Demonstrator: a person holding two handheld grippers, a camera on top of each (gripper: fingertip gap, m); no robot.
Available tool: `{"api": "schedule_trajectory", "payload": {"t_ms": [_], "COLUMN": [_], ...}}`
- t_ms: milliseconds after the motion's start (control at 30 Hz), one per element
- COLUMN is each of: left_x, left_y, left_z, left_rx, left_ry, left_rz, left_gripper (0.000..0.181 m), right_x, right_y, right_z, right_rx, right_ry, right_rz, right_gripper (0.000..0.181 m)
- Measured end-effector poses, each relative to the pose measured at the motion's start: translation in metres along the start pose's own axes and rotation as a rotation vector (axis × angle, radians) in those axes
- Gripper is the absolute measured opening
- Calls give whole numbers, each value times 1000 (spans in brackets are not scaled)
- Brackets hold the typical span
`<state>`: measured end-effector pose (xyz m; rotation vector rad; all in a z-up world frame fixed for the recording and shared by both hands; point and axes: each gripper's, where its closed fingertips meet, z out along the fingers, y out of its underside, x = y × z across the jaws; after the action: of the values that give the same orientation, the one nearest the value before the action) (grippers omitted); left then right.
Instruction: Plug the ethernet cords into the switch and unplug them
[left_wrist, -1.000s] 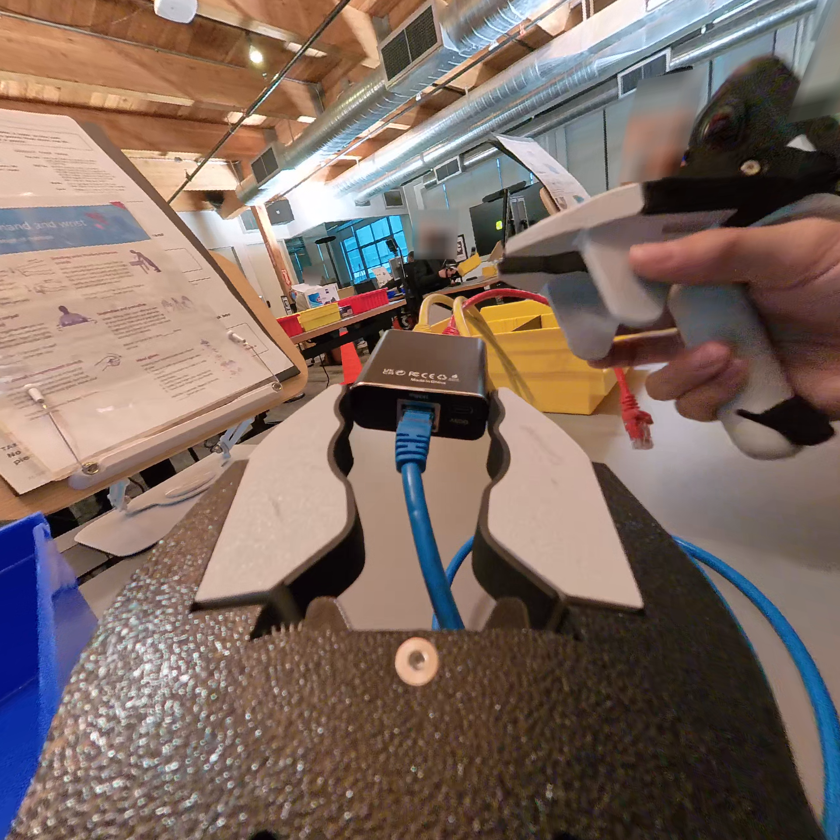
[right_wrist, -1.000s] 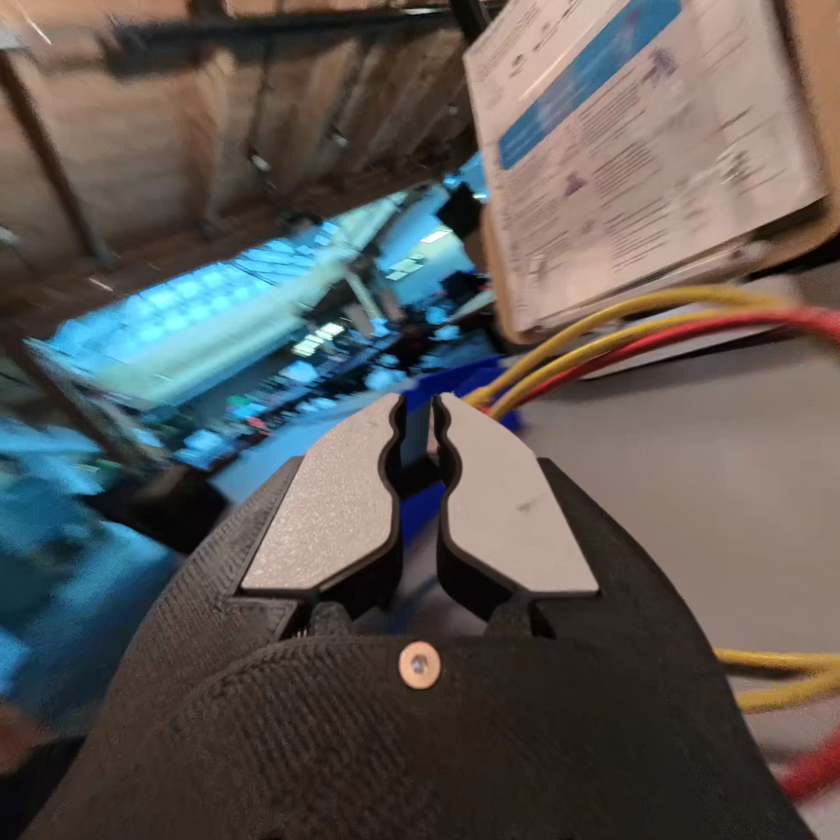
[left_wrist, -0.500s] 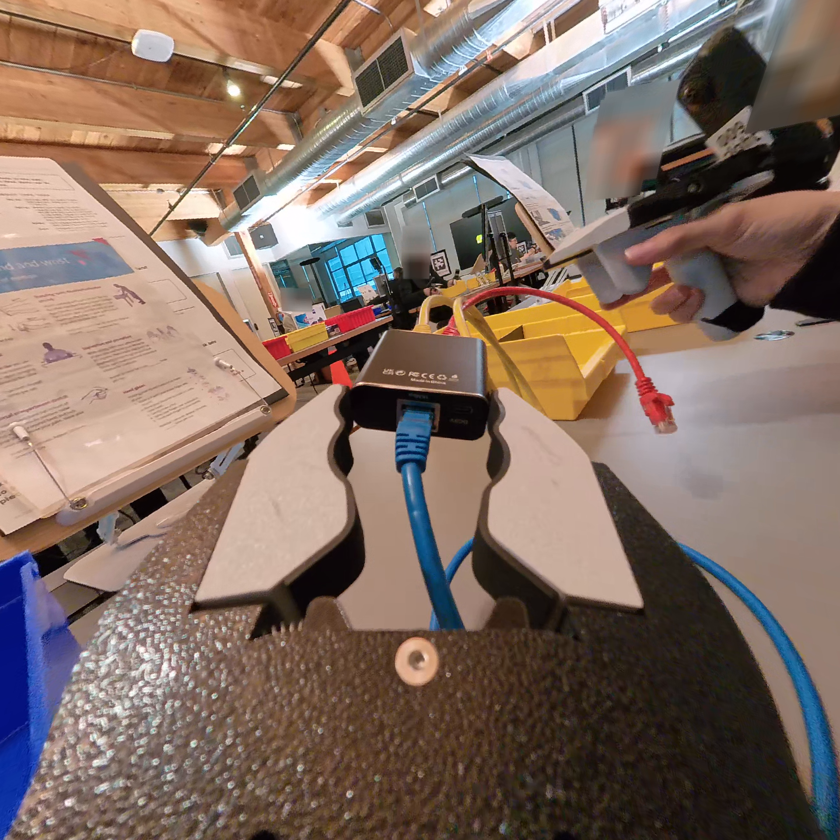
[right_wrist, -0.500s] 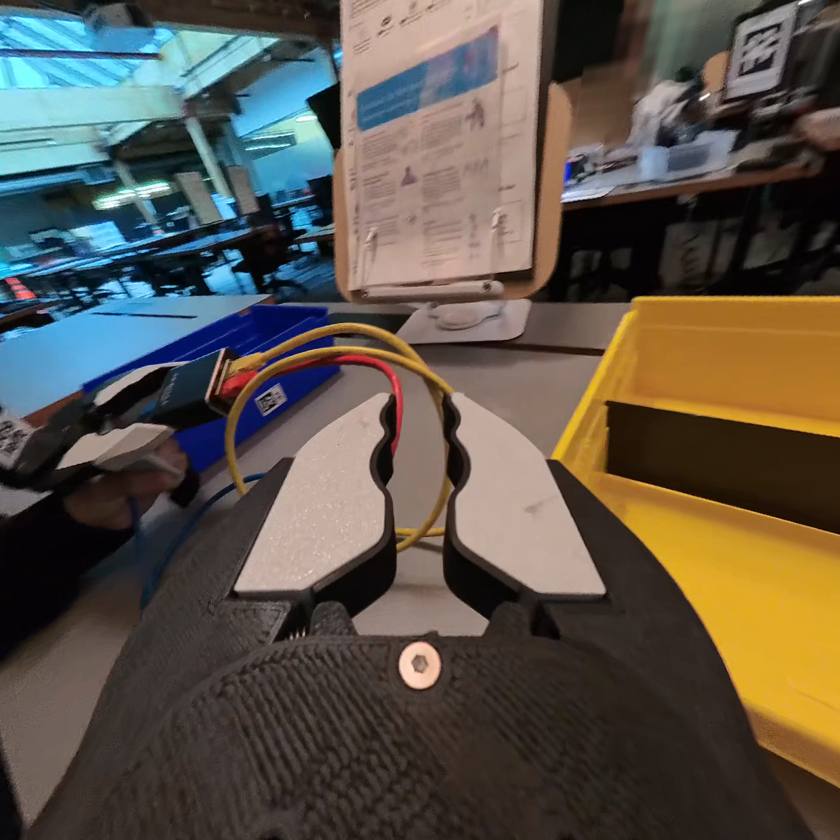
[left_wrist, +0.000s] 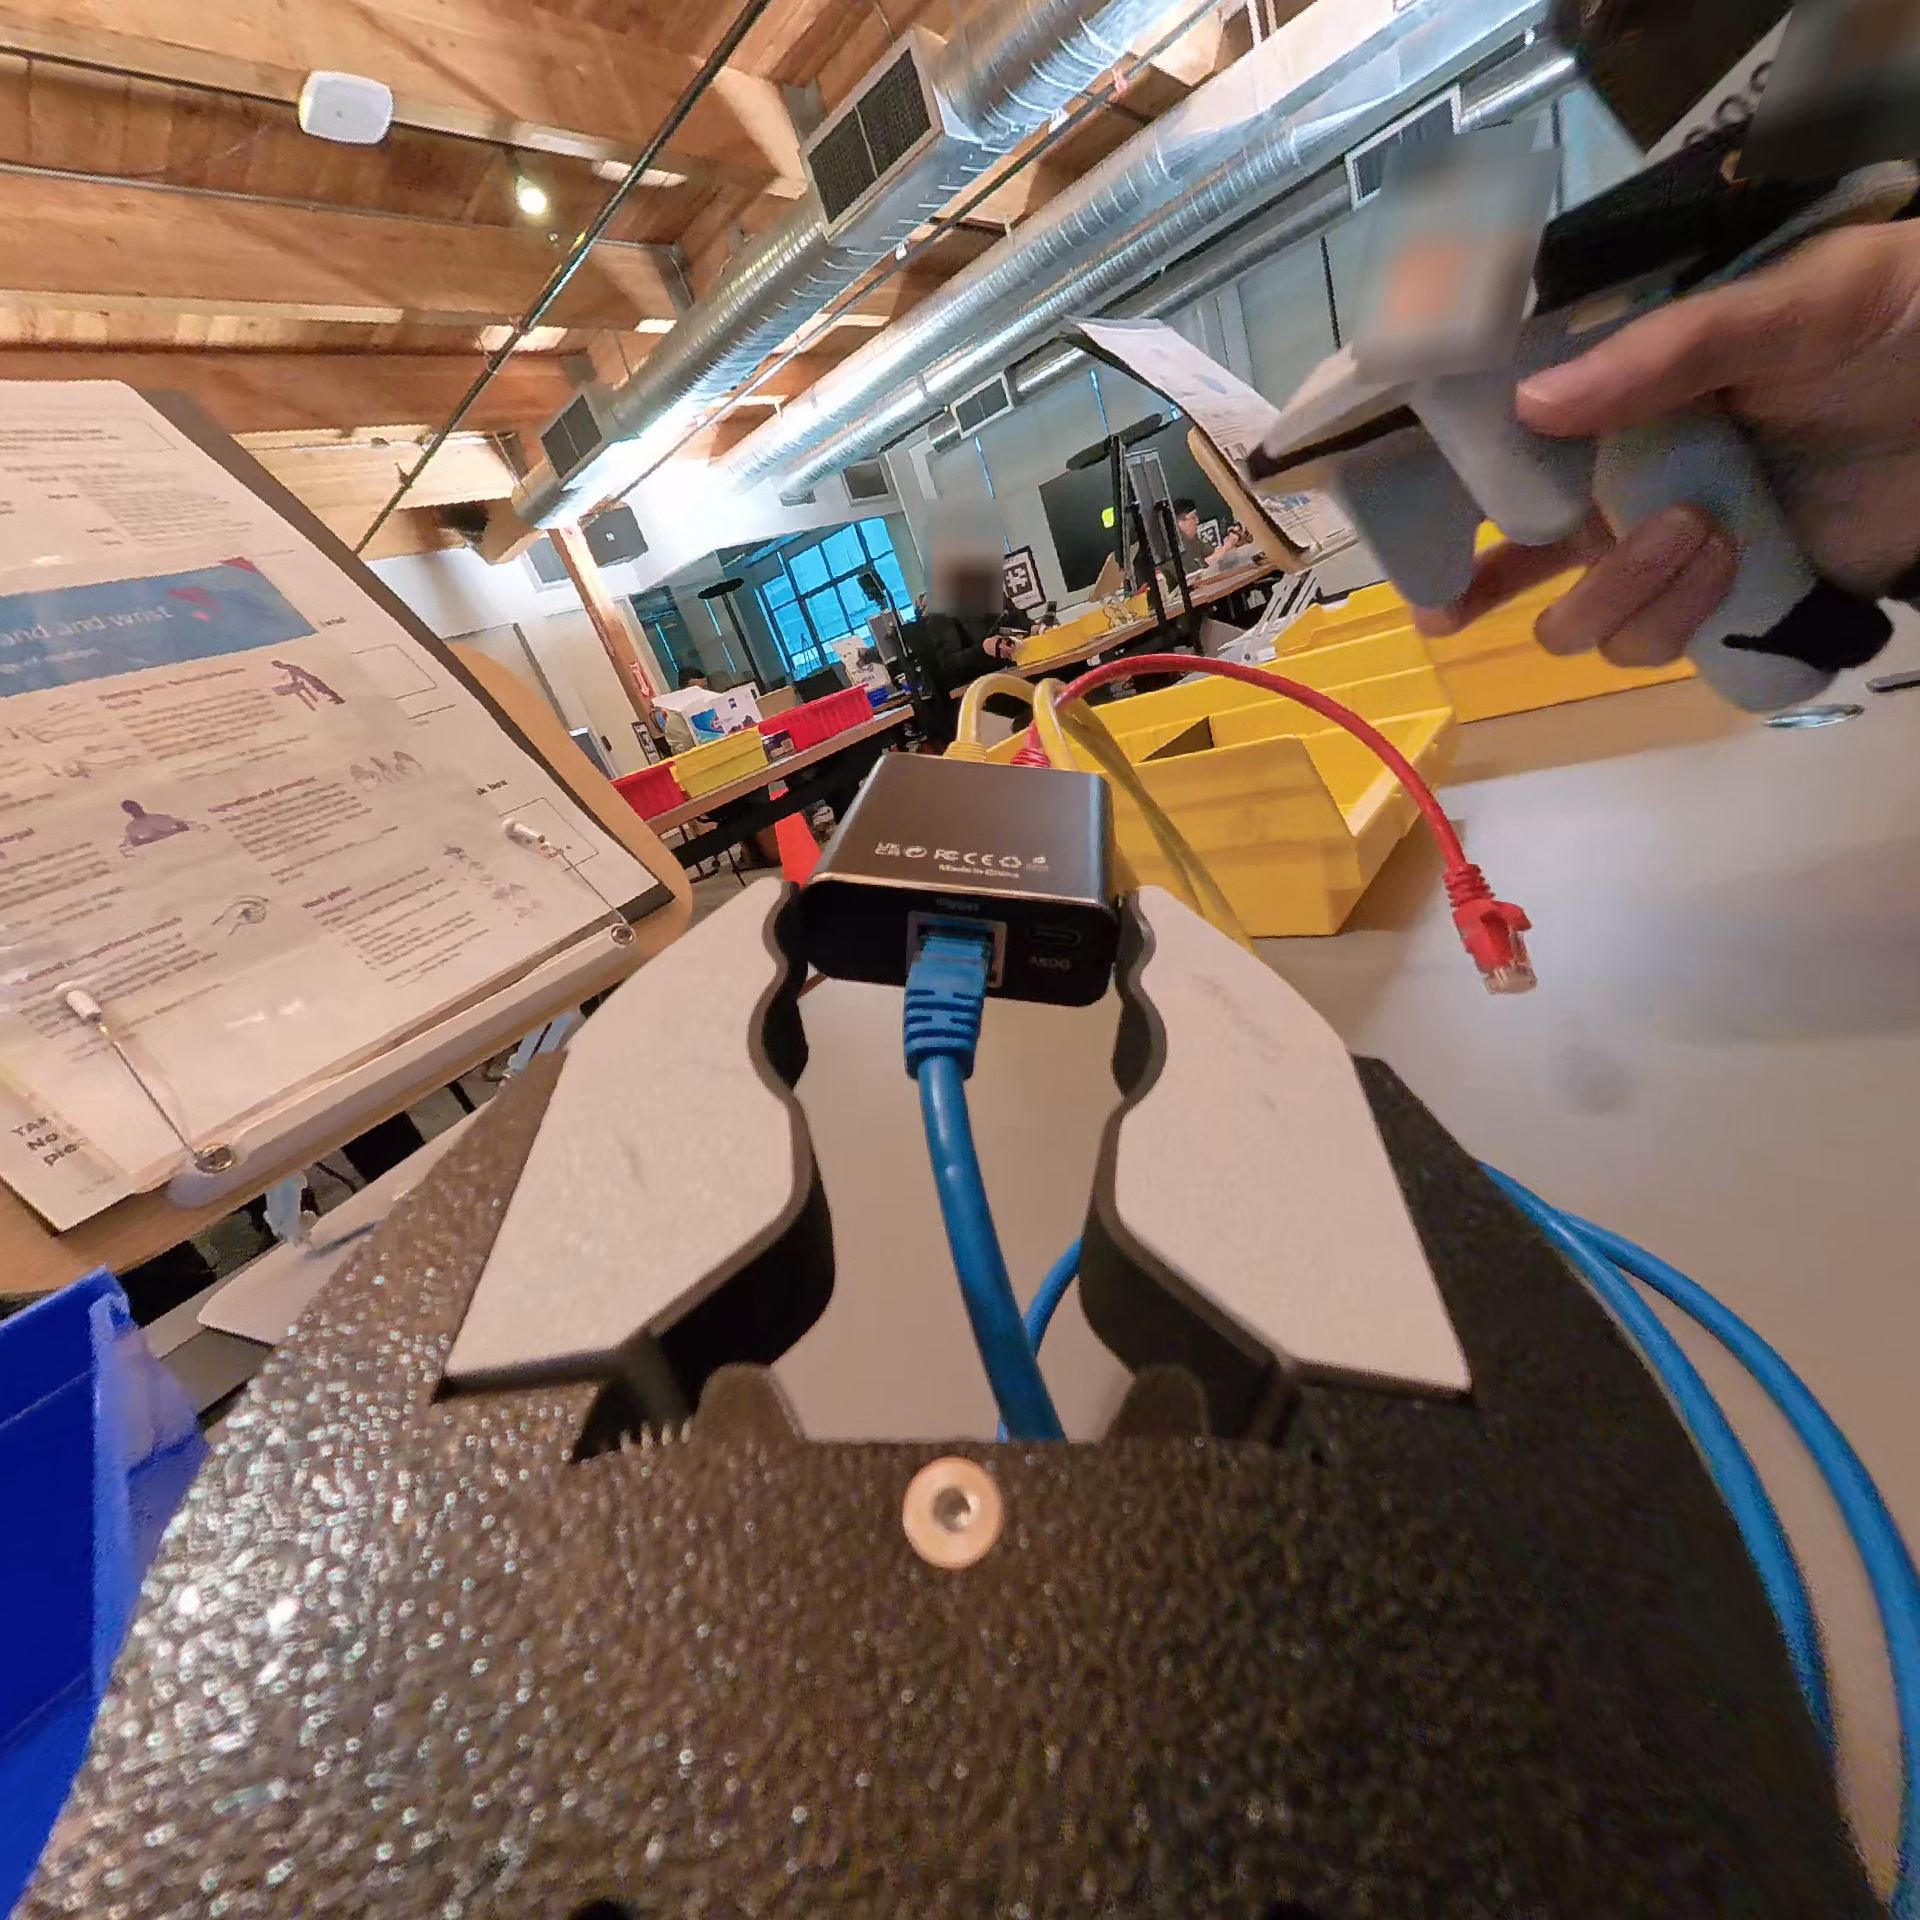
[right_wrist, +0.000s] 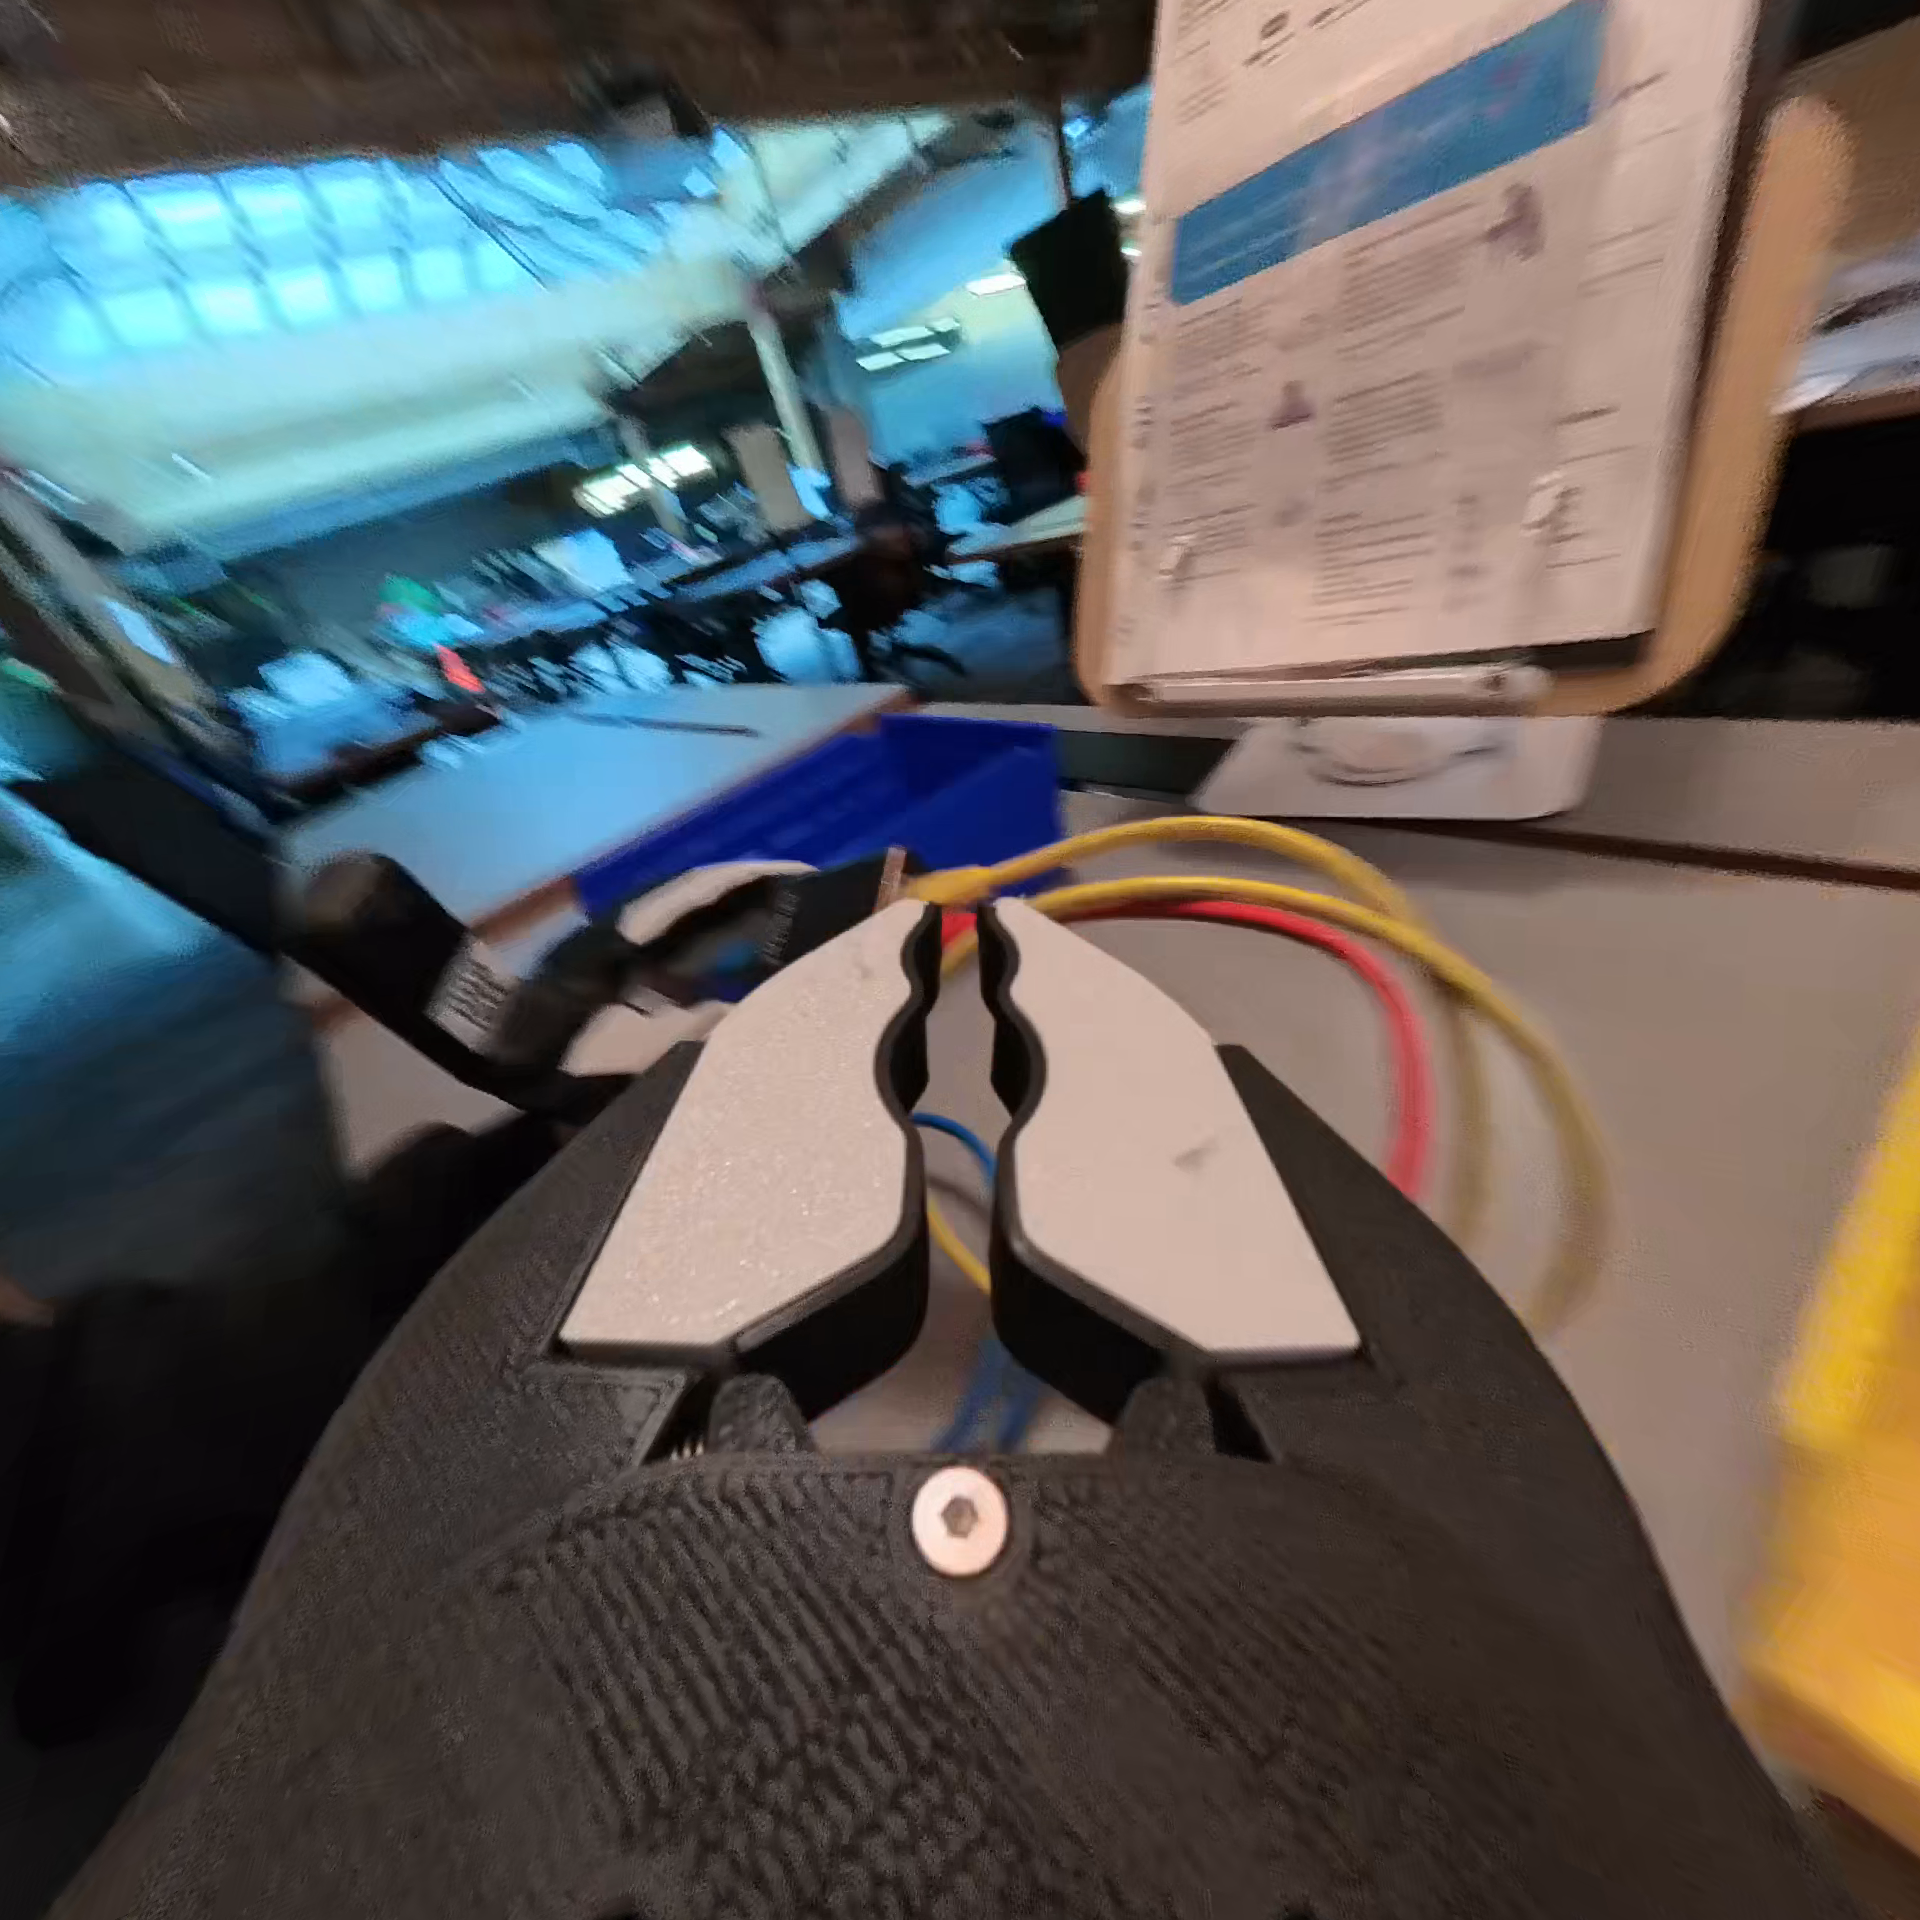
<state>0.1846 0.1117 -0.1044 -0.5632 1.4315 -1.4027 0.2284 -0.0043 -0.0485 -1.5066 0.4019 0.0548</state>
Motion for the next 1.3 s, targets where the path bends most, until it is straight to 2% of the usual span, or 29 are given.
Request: {"api": "schedule_trajectory", "payload": {"t_ms": [33,133,200,367,500,533,1133,1300], "left_x": [1,4,4,4,5,5,3,0], "left_y": [0,1,1,1,1,1,1,1], "left_z": [1,1,0,1,1,1,0,-1], "left_rx": [-1,-6,-6,-6,-6,-5,3,3], "left_ry": [3,6,4,9,12,12,2,-7], "left_rz": [3,16,22,19,25,24,0,-10], "left_gripper": [57,57,57,57,57,57,57,57], "right_x": [-7,-13,-11,-10,-7,-5,-12,-12], "right_y": [8,57,72,71,59,59,64,63], "right_z": [13,53,68,79,76,76,81,84], "right_rx": [1,-139,-148,-34,84,86,116,202], "right_ry": [-44,-122,-130,-184,-247,-248,-324,-305], "right_rz": [74,300,419,617,767,783,889,925], "right_gripper": [13,39,46,40,17,12,13,13]}}
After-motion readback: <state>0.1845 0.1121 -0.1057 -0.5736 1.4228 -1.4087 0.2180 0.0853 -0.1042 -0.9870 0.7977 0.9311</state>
